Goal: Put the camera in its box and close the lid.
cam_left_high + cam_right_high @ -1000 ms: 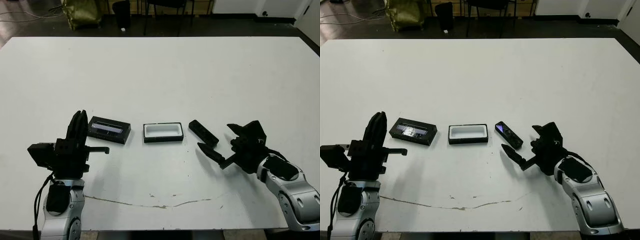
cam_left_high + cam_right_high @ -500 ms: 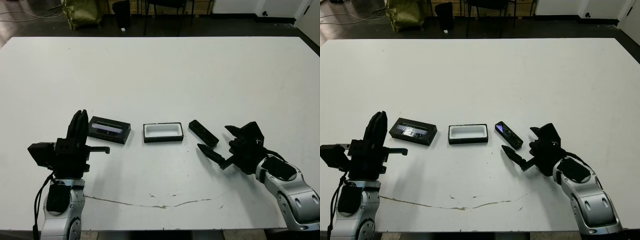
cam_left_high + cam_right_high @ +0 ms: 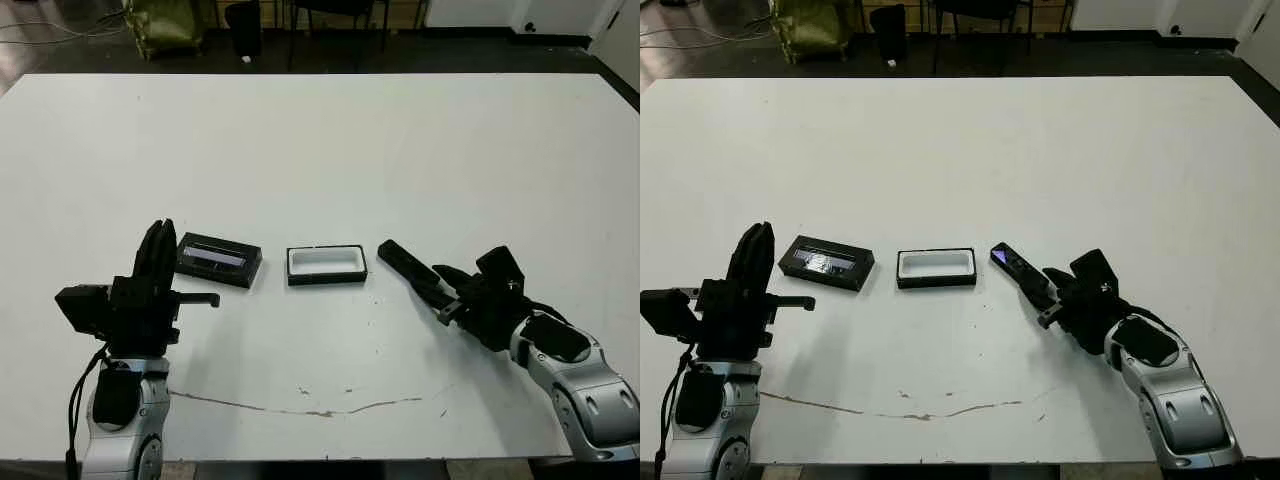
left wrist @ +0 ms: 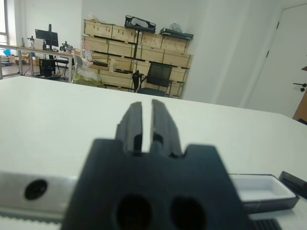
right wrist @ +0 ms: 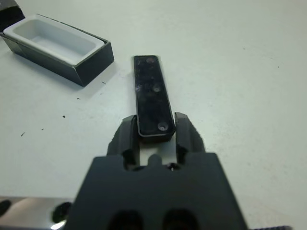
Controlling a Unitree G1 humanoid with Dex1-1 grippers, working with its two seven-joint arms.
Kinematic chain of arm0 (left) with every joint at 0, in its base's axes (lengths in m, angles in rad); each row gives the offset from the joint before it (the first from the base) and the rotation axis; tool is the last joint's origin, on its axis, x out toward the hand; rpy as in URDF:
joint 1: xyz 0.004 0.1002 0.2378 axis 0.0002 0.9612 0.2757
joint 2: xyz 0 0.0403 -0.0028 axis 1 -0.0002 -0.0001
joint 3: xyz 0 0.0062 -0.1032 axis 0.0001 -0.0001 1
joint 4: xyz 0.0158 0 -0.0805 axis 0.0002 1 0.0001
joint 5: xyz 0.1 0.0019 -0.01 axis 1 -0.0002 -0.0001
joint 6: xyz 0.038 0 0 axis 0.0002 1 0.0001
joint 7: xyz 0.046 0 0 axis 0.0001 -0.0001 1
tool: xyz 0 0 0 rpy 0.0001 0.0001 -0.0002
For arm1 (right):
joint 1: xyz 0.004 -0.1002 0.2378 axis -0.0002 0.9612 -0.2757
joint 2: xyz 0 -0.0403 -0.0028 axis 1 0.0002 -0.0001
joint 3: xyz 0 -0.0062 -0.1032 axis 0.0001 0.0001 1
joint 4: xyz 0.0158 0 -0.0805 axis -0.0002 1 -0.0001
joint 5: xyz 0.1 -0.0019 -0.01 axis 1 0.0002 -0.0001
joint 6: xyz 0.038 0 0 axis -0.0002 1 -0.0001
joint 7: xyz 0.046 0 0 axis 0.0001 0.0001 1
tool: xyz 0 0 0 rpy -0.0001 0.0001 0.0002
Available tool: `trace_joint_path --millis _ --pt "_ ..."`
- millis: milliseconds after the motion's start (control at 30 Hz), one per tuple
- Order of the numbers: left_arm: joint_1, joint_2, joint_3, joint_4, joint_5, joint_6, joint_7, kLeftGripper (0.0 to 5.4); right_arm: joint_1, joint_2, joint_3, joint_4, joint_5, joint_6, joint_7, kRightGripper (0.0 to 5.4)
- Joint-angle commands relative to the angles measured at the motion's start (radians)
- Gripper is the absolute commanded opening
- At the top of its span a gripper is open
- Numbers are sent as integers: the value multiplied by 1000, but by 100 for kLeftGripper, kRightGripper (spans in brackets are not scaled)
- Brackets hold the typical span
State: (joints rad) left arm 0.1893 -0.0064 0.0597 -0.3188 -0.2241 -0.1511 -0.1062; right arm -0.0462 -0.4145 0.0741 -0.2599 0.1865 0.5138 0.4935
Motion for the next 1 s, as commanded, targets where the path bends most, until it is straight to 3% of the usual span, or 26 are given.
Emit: trace_joint_path --millis 33,567,800,1000 --pt "13 -1 3 14 -1 7 1 0 7 -9 10 30 -21 -40 8 17" --pt "17 -7 -3 14 6 3 7 0 19 -21 -47 69 1 -196 64 5" --pt "16 -9 -1 28 12 -14 2 0 -76 -57 -135 74 114 -141 143 5" --pt "25 -12 -3 20 8 -9 3 0 -251 -112 -134 115 149 -43 192 4"
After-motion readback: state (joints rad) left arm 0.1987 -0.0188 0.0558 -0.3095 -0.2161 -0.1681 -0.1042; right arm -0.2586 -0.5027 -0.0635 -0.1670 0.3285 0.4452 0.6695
